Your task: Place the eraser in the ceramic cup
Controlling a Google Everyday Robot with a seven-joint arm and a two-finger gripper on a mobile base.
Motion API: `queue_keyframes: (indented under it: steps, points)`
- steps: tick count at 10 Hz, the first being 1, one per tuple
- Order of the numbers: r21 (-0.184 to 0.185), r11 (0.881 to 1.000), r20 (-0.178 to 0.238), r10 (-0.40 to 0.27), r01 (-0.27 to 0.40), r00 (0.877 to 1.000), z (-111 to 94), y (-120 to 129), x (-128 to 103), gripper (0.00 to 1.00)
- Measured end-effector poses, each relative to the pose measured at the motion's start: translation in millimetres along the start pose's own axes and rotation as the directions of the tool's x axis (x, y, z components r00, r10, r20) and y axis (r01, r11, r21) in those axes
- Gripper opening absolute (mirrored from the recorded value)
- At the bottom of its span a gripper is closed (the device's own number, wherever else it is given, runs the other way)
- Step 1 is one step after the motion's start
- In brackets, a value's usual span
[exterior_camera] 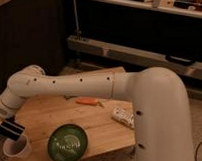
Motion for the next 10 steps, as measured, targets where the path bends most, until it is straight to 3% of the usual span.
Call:
queue_keyframes:
  steps: [3, 5, 10]
  points:
    - [0.004, 1.000, 0.002, -0.021, 0.021, 1.000, 11, -2, -10, 0.00]
    - [0.019, 0.996, -0.022, -0.089, 0.089, 0.996, 11, -22, -5, 0.00]
    - [0.042, 0.991, -0.028, -0.127, 0.128, 0.992, 19, -33, -6, 0.00]
